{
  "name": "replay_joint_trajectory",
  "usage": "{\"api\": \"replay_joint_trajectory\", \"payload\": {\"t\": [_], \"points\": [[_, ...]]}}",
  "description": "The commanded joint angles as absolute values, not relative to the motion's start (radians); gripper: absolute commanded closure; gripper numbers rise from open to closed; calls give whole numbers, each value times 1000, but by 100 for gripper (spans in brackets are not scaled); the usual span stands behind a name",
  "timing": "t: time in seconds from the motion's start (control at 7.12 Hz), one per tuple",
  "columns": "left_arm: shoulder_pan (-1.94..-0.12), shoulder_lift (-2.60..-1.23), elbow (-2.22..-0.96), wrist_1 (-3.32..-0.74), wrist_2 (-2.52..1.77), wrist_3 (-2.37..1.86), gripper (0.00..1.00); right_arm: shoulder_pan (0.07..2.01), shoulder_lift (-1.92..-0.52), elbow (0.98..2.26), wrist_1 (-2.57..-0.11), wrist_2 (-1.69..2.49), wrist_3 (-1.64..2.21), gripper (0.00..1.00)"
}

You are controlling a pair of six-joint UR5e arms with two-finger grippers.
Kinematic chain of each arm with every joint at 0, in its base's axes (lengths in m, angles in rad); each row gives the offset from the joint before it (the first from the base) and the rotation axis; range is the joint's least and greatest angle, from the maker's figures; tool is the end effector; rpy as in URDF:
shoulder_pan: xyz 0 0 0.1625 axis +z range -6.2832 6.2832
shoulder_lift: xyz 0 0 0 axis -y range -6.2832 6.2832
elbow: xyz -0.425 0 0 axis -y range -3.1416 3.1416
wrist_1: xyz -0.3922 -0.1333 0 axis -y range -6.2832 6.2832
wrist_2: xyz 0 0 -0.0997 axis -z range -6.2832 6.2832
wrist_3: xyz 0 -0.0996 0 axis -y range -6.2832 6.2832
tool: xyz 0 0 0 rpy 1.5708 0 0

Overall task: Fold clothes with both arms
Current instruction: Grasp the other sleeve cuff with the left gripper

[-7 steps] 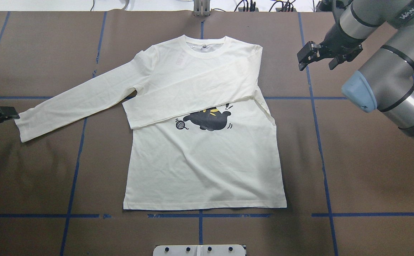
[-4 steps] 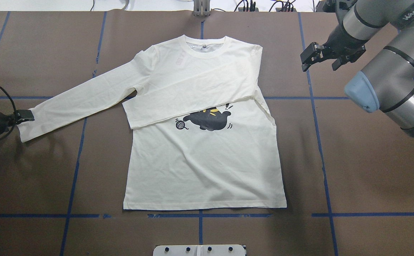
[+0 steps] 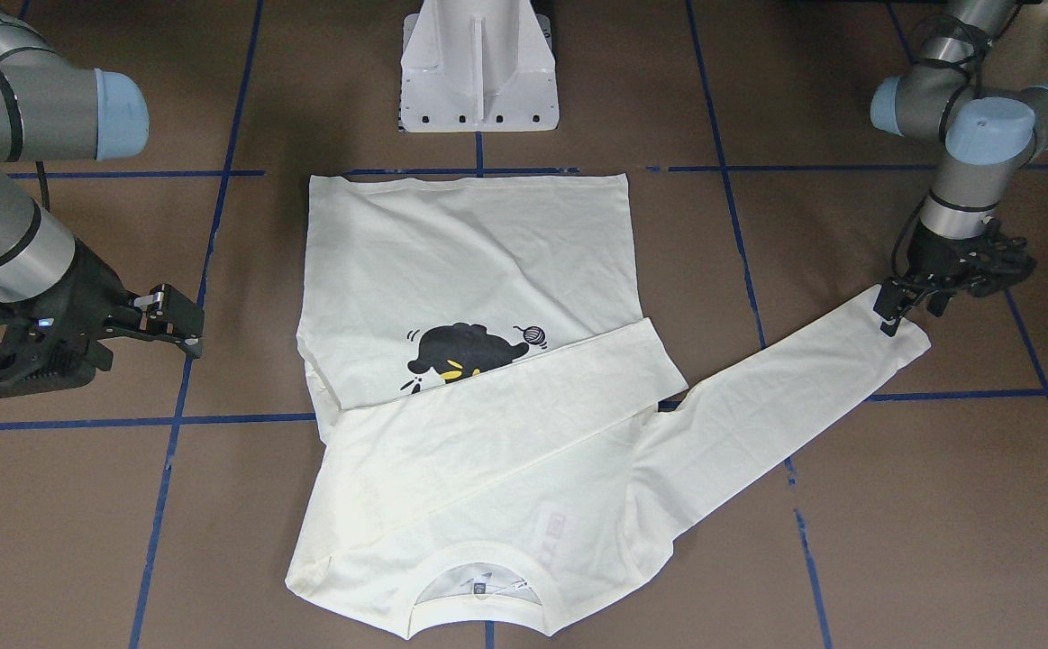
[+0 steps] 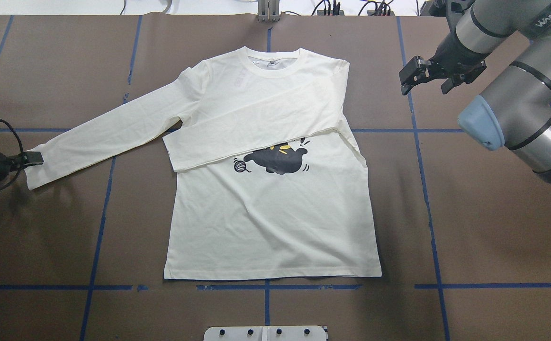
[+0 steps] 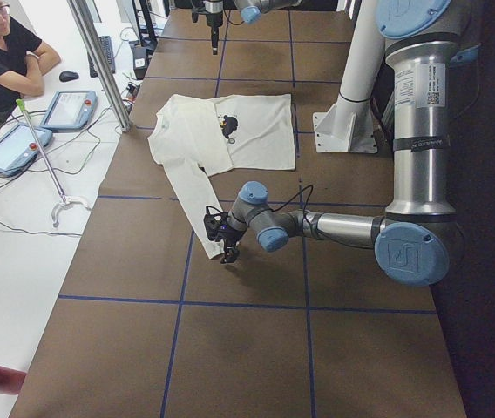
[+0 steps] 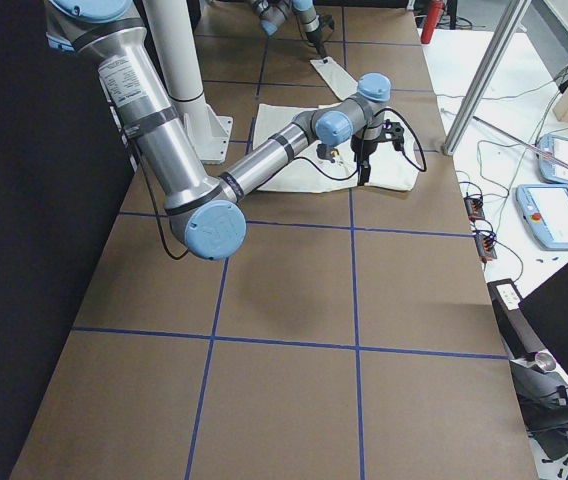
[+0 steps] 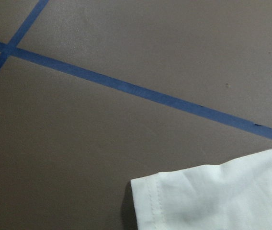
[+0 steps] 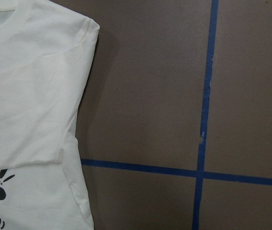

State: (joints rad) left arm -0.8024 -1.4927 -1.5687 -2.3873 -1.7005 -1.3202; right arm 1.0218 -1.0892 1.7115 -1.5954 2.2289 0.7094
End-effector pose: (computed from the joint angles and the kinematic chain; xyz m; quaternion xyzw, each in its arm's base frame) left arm 0.2595 -0.4417 0.6238 0.1282 0.3409 -0.2312 0.9022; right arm -0.2734 -0.5857 0.3196 0.0435 -0.4137 -0.0224 0.9091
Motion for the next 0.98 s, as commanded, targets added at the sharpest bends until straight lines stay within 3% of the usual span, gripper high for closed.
{"api": "replay_joint_trajectory", "payload": {"t": [0.0, 0.28, 0.7, 0.84], "points": [[-802, -1496, -1568, -2388, -1704, -1325, 27, 1022, -1091, 1712, -1595, 2229, 710, 0], [-802, -1499, -1571, -2388, -1706, -1328, 62, 1022, -1089, 1712, -1594, 2229, 710, 0], [-802, -1499, -1574, -2387, -1709, -1327, 94, 1022, -1089, 1712, -1594, 2229, 710, 0], [-802, -1499, -1581, -2384, -1710, -1327, 100, 1022, -1089, 1712, -1594, 2229, 710, 0]]}}
